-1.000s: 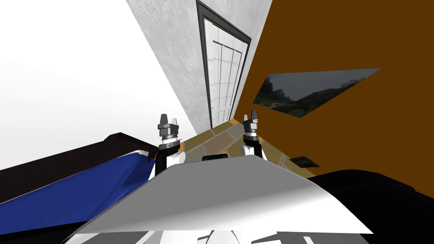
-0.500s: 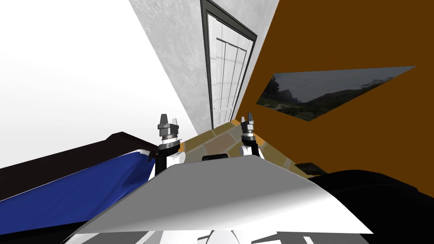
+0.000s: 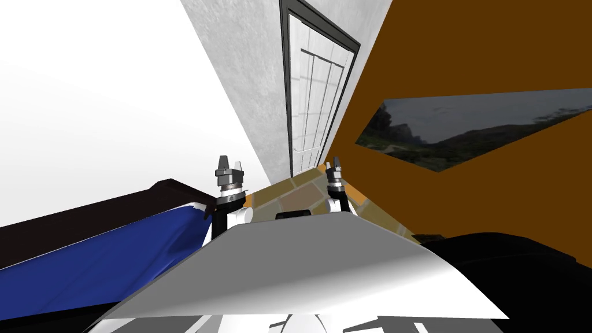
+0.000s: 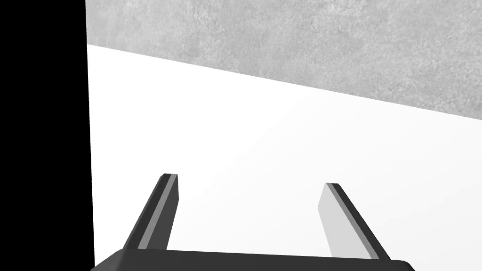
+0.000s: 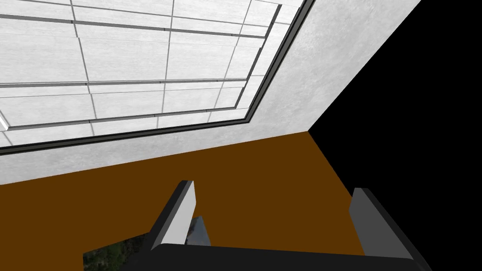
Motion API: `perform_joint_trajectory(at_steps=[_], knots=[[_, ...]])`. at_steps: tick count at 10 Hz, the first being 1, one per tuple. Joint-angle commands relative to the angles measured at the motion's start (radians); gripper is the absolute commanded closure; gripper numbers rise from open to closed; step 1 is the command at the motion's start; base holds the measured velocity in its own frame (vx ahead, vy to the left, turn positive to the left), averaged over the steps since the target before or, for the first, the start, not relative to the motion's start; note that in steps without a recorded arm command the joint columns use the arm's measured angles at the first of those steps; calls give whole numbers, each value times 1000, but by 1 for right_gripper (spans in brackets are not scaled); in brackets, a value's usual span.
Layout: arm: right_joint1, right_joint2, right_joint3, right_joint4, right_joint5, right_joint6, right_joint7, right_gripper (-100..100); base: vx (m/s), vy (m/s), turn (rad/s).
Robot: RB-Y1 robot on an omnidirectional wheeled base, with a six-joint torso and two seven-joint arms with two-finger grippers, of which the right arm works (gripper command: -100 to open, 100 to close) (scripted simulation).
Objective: Pull the door open
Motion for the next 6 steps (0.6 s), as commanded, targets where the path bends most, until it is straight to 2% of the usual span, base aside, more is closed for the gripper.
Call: perform_joint_trajectory(at_steps=[1, 6], knots=[[-14, -10, 1, 50, -5, -18, -10, -100, 107, -7, 106], [-60, -45, 3, 192, -23, -57, -42, -100, 95, -17, 104]])
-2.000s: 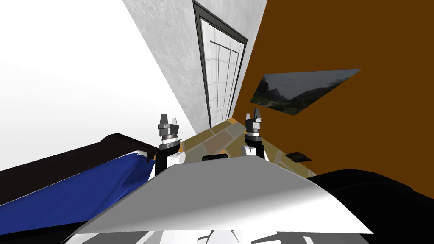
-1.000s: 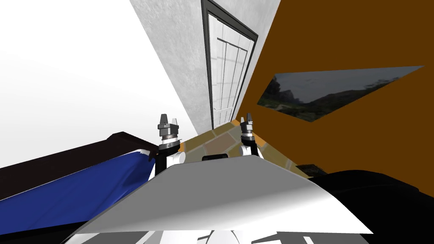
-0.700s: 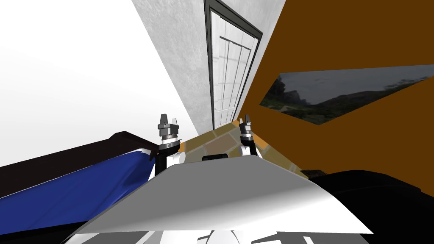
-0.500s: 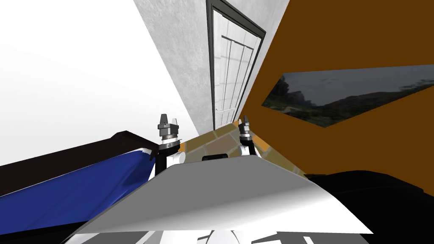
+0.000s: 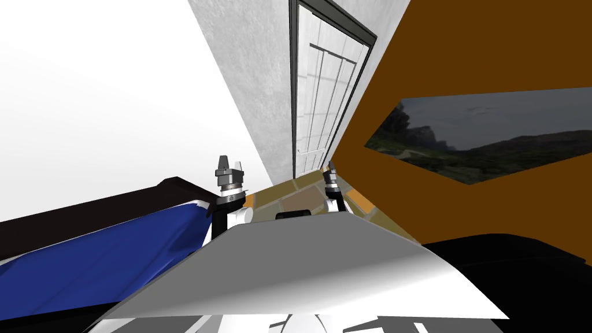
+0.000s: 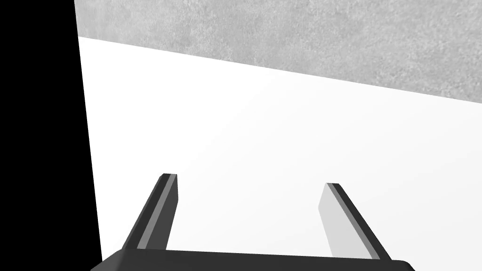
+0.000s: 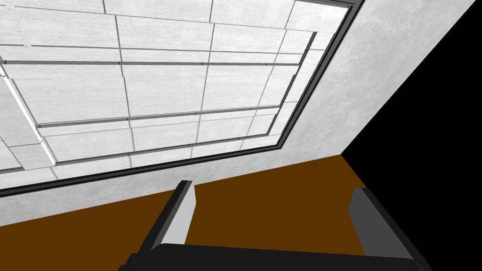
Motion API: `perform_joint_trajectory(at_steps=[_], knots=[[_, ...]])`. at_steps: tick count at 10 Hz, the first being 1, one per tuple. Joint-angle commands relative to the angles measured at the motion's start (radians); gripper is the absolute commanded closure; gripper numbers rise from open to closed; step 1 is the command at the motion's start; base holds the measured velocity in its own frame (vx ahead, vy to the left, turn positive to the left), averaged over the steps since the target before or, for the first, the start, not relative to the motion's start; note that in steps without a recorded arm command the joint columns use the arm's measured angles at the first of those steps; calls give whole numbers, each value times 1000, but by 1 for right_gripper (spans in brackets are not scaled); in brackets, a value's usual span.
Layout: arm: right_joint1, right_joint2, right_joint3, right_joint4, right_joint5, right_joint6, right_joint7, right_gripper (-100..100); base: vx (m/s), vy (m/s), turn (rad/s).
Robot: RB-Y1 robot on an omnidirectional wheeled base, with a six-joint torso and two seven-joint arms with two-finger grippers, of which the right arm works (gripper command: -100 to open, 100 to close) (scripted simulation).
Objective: Pull the door open
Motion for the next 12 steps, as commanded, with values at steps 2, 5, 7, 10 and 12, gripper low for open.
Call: perform_joint_trajectory(at_steps=[2, 5, 7, 10, 12], knots=[[-19, -13, -1, 62, -7, -19, -14, -100, 59, -13, 62], [-49, -34, 0, 149, -19, -44, -35, -100, 93, -16, 118], [-60, -42, 0, 191, -23, -53, -42, -100, 61, -20, 50], [-91, -63, 2, 283, -36, -79, -64, -100, 85, -24, 133], [-101, -70, 2, 323, -40, -88, -71, -100, 62, -25, 52]])
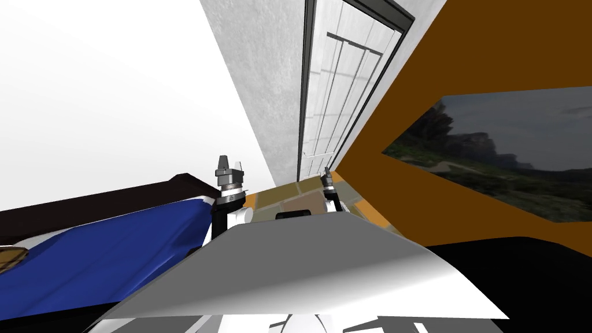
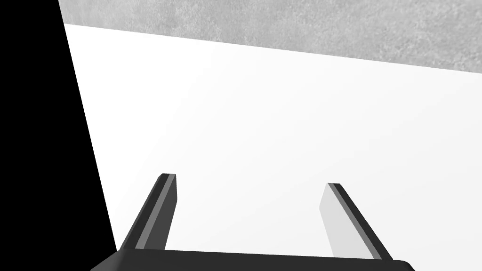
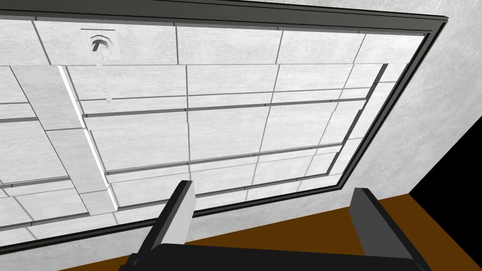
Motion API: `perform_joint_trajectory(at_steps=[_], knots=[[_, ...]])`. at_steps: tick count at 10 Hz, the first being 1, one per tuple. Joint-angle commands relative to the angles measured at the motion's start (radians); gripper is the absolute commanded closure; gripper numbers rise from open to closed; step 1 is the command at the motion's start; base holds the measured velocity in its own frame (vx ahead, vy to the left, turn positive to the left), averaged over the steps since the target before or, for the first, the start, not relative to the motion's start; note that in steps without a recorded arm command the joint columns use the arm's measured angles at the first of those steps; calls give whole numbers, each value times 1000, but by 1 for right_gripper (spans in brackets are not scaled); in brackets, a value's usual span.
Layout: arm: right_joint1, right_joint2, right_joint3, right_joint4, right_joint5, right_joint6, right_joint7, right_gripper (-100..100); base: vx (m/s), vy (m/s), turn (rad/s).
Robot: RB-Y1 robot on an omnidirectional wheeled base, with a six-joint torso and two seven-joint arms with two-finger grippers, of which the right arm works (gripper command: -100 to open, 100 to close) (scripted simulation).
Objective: Pull the door open
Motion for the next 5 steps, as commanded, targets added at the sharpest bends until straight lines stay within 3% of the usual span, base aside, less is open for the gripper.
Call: perform_joint_trajectory(at_steps=[1, 5], knots=[[-13, -13, 0, 49, -7, -13, -13, -100, 71, -33, 144], [-45, -34, 1, 150, -20, -40, -35, -100, 77, -22, 82]])
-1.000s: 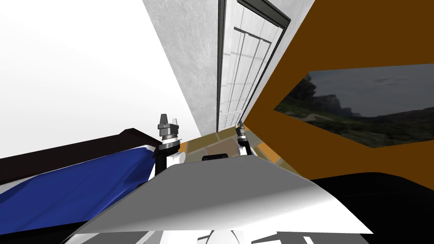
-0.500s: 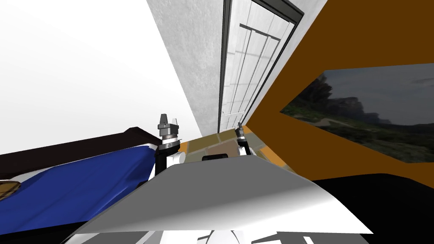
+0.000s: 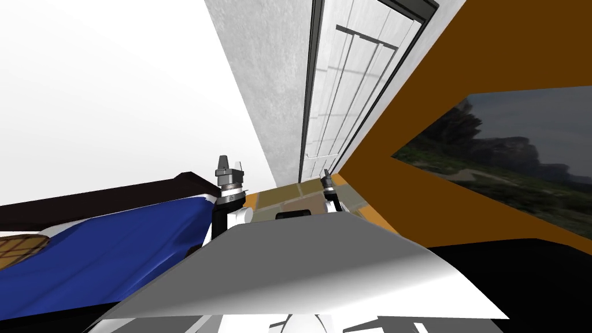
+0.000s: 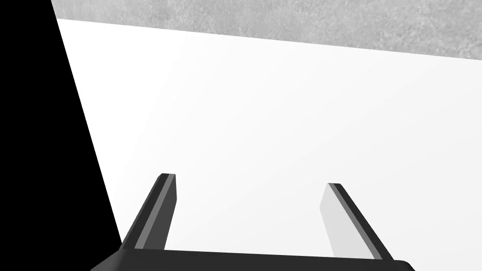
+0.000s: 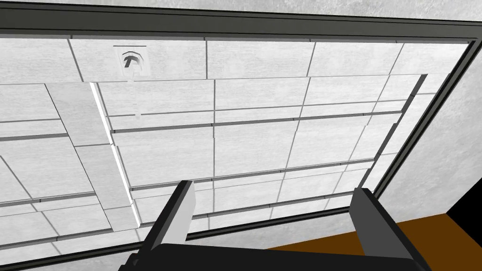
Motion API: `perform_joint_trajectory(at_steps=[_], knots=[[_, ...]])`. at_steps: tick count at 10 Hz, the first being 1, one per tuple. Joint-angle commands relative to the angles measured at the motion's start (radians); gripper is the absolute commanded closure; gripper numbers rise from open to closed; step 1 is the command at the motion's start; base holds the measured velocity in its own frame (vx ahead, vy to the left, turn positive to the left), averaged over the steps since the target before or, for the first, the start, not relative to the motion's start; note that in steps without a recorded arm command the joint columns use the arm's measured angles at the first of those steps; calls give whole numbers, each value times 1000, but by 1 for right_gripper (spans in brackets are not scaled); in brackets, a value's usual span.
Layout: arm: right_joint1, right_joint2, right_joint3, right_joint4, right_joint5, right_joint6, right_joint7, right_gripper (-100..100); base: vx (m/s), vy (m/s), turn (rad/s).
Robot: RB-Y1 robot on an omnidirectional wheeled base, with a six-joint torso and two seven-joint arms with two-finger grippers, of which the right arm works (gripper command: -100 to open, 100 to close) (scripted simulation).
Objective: Pull the door open
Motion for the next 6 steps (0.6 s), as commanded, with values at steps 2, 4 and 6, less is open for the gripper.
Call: perform_joint_trajectory(at_steps=[2, 4, 6], knots=[[-17, -13, 0, 57, -7, -19, -13, -100, 61, -22, 93], [-38, -26, 1, 120, -15, -37, -28, -100, 59, -28, 106], [-58, -40, 2, 190, -23, -54, -42, -100, 92, -46, 129]])
